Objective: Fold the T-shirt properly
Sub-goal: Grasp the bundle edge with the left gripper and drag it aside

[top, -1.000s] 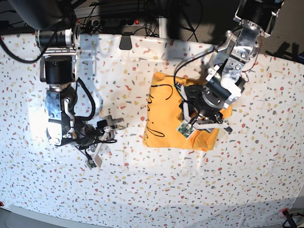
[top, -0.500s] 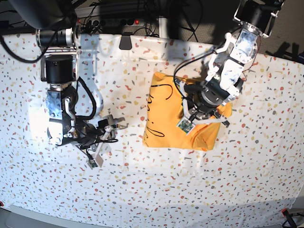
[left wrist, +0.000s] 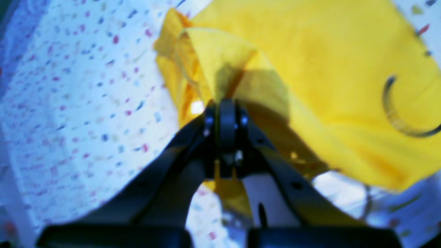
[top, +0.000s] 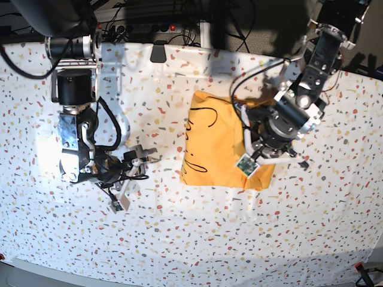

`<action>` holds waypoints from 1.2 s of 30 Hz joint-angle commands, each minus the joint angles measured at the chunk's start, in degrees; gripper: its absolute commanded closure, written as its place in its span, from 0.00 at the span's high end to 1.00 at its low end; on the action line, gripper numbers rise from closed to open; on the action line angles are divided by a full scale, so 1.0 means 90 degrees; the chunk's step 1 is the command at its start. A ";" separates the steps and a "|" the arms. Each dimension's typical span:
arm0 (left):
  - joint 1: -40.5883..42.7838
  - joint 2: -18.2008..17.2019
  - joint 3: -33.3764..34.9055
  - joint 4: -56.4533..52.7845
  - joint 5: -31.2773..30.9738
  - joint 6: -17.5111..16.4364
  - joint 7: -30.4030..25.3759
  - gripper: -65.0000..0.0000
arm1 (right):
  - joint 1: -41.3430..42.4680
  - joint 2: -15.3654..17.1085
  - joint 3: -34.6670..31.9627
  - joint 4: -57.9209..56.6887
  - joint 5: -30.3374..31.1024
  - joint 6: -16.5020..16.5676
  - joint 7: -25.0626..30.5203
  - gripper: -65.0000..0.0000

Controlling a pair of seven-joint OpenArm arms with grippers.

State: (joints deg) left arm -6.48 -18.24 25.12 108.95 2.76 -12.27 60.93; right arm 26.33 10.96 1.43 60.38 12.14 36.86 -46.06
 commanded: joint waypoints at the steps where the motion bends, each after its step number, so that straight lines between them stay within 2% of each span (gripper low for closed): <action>1: -0.0053 -0.0141 -0.0036 0.0117 0.0041 0.0036 0.0022 0.00 | 0.0197 0.0036 0.0010 0.0107 0.0056 0.0000 0.0126 0.38; 4: 0.0068 -0.0525 -0.0036 0.0117 0.0019 0.0063 0.0214 0.00 | 0.0197 0.0034 0.0010 0.0107 0.0056 0.0000 0.0126 0.38; 9: 0.0318 -0.1052 -0.0036 0.0117 0.0022 0.0862 0.0381 0.00 | 0.0197 0.0034 0.0010 0.0107 0.0056 0.0000 0.0129 0.38; 15: 0.0442 -0.1168 -0.0036 0.0114 0.0034 0.1219 0.0593 0.00 | 0.0197 0.0034 0.0010 0.0107 0.0061 0.0000 0.0126 0.38; 17: 0.0440 -0.1149 -0.0036 0.0114 0.0277 0.1445 0.0588 0.00 | 0.0197 0.0034 0.0010 0.0107 0.0058 0.0000 0.0121 0.38; 21: 0.0442 -0.1151 -0.0036 0.0117 0.1333 0.2263 0.0600 0.00 | 0.0197 0.0034 0.0010 0.0107 0.0058 0.0000 0.0119 0.38; 23: 0.0442 -0.1149 -0.0036 0.0117 0.2011 0.2868 0.0702 0.00 | 0.0197 0.0032 0.0010 0.0107 0.0058 0.0000 0.0121 0.38; 26: 0.0440 -0.1151 -0.0036 0.0117 0.3002 0.3755 0.1141 0.00 | 0.0197 0.0034 0.0010 0.0107 0.0061 0.0000 0.0121 0.38; 28: 0.0442 -0.1149 -0.0036 0.0117 0.3371 0.4184 0.1438 0.00 | 0.0197 0.0034 0.0010 0.0107 0.0061 0.0000 0.0121 0.38; 30: 0.0442 -0.1151 -0.0036 0.0117 0.3434 0.4350 0.1586 0.00 | 0.0197 0.0034 0.0010 0.0107 0.0058 0.0000 0.0121 0.38; 36: 0.0442 -0.1149 -0.0036 0.0114 0.3410 0.4371 0.1588 0.00 | 0.0197 0.0034 0.0010 0.0107 0.0061 0.0000 0.0104 0.38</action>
State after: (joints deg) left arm -1.58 -27.92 25.21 108.95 32.01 26.48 75.64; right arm 26.33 10.96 1.43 60.38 12.14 36.88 -46.06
